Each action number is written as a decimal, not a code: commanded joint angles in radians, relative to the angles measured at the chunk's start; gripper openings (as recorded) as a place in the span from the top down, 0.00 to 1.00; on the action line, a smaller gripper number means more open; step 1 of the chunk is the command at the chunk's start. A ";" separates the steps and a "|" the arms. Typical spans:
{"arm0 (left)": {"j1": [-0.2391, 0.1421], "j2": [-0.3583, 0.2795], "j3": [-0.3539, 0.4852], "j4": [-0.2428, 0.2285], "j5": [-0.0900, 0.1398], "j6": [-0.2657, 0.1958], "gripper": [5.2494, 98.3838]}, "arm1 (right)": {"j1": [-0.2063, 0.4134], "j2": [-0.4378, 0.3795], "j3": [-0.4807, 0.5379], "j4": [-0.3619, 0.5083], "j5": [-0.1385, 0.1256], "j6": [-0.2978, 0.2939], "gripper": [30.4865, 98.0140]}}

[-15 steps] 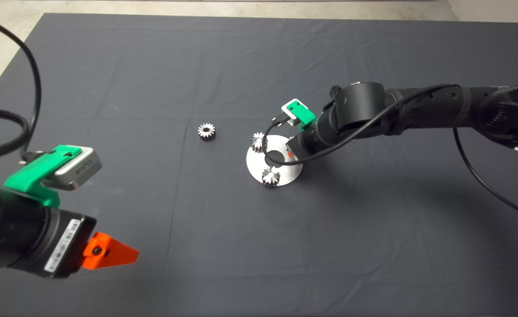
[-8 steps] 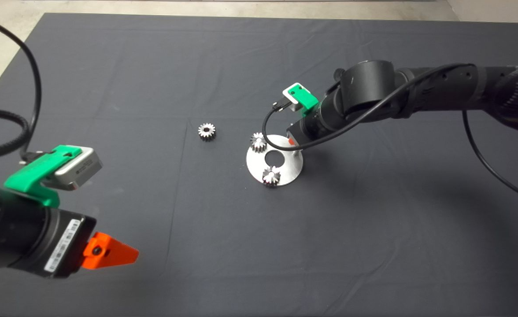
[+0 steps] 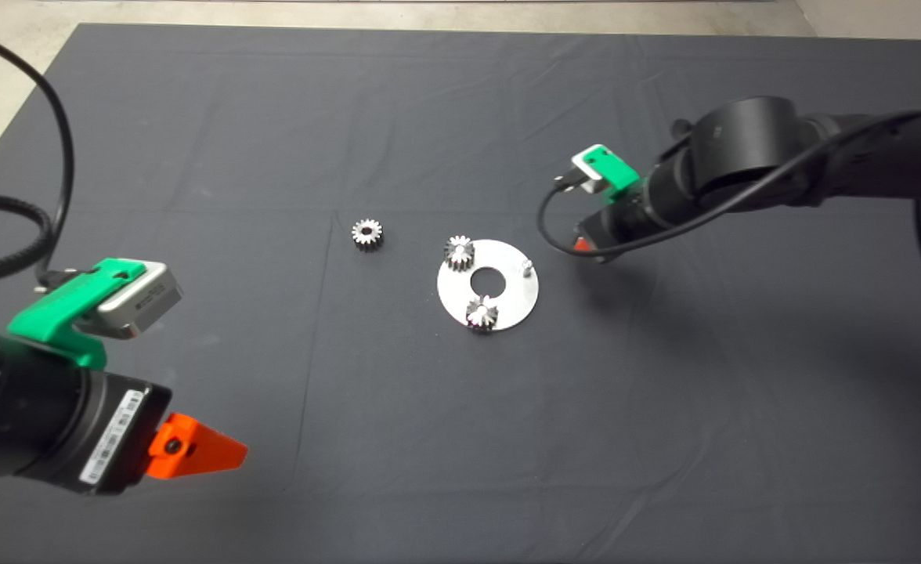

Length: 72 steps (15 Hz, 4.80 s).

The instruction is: Remove an incorrectly installed larger gear and replace it with the correct smaller gear

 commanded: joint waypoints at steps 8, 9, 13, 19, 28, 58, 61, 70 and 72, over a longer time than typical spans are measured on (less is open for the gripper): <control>0.001 0.002 0.018 -0.016 0.004 0.002 0.00 | -0.095 -0.062 0.080 -0.004 0.014 0.000 0.74; 0.001 0.004 0.011 -0.015 0.006 0.007 0.00 | -0.098 -0.060 0.080 -0.004 0.014 0.001 0.74; 0.001 0.033 -0.072 -0.010 0.045 0.048 0.00 | -0.098 -0.060 0.088 -0.002 0.012 0.005 0.72; 0.004 0.399 -0.445 0.185 0.060 0.175 0.00 | -0.093 -0.053 0.079 -0.002 -0.007 0.005 0.60; 0.033 0.542 -0.712 0.254 0.102 0.254 0.00 | 0.126 -0.179 0.142 0.310 -0.032 0.007 0.45; 0.402 0.602 -0.849 0.755 0.098 0.071 0.00 | 0.433 -0.383 0.519 0.821 -0.027 0.135 0.01; 0.410 0.611 -0.879 0.756 0.096 0.085 0.00 | 0.435 -0.384 0.519 0.821 -0.029 0.135 0.01; 0.434 0.633 -1.003 0.756 -0.028 0.131 0.00 | 0.435 -0.387 0.517 0.821 -0.029 0.135 0.01; 0.439 0.634 -1.030 0.756 -0.031 0.139 0.01 | 0.442 -0.387 0.517 0.821 -0.029 0.135 0.01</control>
